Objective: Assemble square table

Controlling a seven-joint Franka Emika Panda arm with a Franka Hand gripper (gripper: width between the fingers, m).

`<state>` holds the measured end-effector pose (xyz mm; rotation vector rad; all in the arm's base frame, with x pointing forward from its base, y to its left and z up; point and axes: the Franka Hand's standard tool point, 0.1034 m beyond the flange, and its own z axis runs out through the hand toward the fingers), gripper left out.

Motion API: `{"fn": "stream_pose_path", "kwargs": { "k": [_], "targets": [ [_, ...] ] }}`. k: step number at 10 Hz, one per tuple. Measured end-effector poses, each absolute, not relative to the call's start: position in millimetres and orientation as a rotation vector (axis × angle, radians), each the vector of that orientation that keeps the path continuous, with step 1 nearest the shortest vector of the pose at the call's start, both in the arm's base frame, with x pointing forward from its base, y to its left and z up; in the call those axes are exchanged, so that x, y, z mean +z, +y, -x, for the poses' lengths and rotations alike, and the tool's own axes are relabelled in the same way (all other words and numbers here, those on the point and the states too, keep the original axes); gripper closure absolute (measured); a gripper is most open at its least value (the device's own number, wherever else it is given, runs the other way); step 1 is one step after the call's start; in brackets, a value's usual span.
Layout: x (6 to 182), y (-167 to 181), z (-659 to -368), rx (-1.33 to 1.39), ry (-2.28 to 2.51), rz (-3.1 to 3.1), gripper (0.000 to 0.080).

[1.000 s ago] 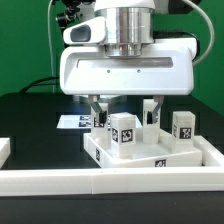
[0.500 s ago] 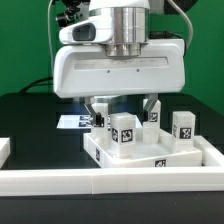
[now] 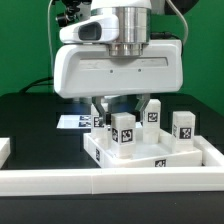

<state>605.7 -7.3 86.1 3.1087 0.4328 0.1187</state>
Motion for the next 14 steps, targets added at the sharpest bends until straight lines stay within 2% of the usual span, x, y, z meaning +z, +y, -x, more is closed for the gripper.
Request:
{"fn": "stream_pose_path", "kwargs": {
  "k": [1, 6, 12, 14],
  "targets": [
    [86.2, -7.2, -605.8, 0.119, 0.397, -3.114, 0.0508],
    [85.9, -12.9, -608.2, 0.125, -0.145, -3.149, 0.0508],
    [84.9, -9.0, -610.0, 0.132, -1.192, -2.946, 0.0508],
    [84.3, -6.2, -609.9, 0.125, -1.402, -2.861, 0.0508]
  ]
}}
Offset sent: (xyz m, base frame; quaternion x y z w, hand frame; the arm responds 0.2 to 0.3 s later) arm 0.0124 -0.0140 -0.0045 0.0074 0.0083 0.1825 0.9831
